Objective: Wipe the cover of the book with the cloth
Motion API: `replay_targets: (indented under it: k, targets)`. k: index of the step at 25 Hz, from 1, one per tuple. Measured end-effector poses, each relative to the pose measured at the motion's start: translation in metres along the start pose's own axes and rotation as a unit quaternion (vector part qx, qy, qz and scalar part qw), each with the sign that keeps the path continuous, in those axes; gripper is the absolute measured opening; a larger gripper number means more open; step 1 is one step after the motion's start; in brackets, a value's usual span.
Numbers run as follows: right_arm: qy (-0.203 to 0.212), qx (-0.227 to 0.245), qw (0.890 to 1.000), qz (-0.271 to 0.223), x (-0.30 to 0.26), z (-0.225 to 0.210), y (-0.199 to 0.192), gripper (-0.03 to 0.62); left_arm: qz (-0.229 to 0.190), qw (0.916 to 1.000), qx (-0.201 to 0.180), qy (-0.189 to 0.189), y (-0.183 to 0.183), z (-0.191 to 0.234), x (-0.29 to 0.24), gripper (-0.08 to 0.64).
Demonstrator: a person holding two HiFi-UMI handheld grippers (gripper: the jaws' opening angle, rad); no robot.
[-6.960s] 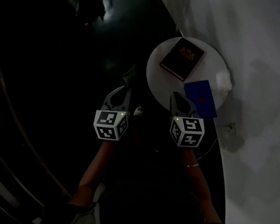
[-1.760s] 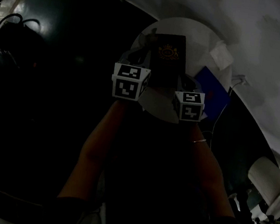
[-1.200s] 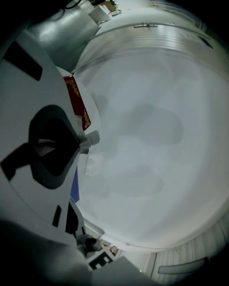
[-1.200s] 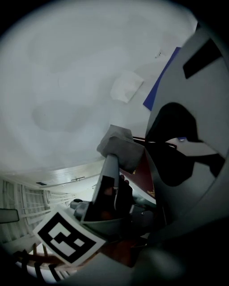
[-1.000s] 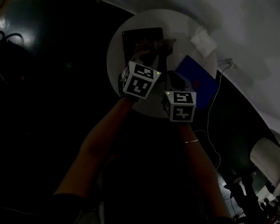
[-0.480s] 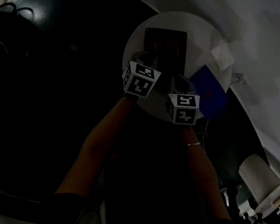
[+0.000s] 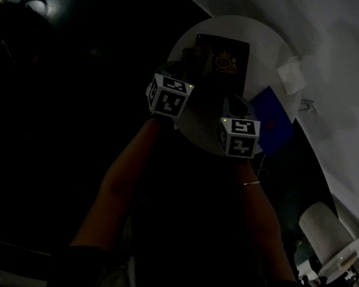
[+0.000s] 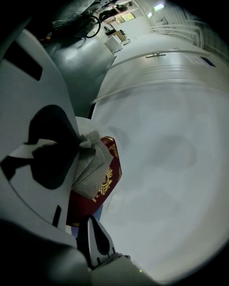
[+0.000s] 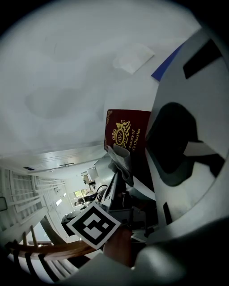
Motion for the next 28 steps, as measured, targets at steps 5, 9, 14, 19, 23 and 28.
replay_targets:
  k: [5, 9, 14, 19, 23, 28]
  targets:
    - [-0.002, 0.007, 1.000, 0.003, -0.003, 0.004, -0.002, 0.029, 0.016, 0.9997, -0.016, 0.002, -0.007, 0.006, -0.006, 0.023]
    - [-0.005, 0.015, 1.000, 0.006, -0.004, 0.007, -0.004, 0.029, 0.026, 0.9990, -0.036, 0.002, -0.014, 0.004, -0.013, 0.023]
    - [-0.006, 0.021, 1.000, 0.004, -0.002, 0.009, -0.003, 0.029, 0.042, 0.9984, -0.038, 0.000, -0.024, 0.005, -0.014, 0.023]
    - [-0.004, 0.025, 1.000, 0.003, 0.001, 0.009, -0.007, 0.029, 0.051, 0.9977, -0.040, 0.021, -0.040, 0.016, -0.004, 0.023]
    - [-0.003, 0.027, 1.000, 0.002, 0.006, 0.010, -0.010, 0.029, 0.050, 0.9974, -0.031, 0.041, -0.047, 0.029, 0.012, 0.023]
    - [-0.004, 0.026, 1.000, -0.006, 0.014, 0.011, -0.014, 0.029, 0.031, 0.9977, -0.001, 0.060, -0.041, 0.043, 0.042, 0.023]
Point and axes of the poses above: the fingertips, and each gripper's own axes: x backward along the fingers, z to its left, y out of its top, the point moved 5 cm from there along x, backward along the fingers, and after that the axes turned 8 degrees about x, right-handed, at the moved point
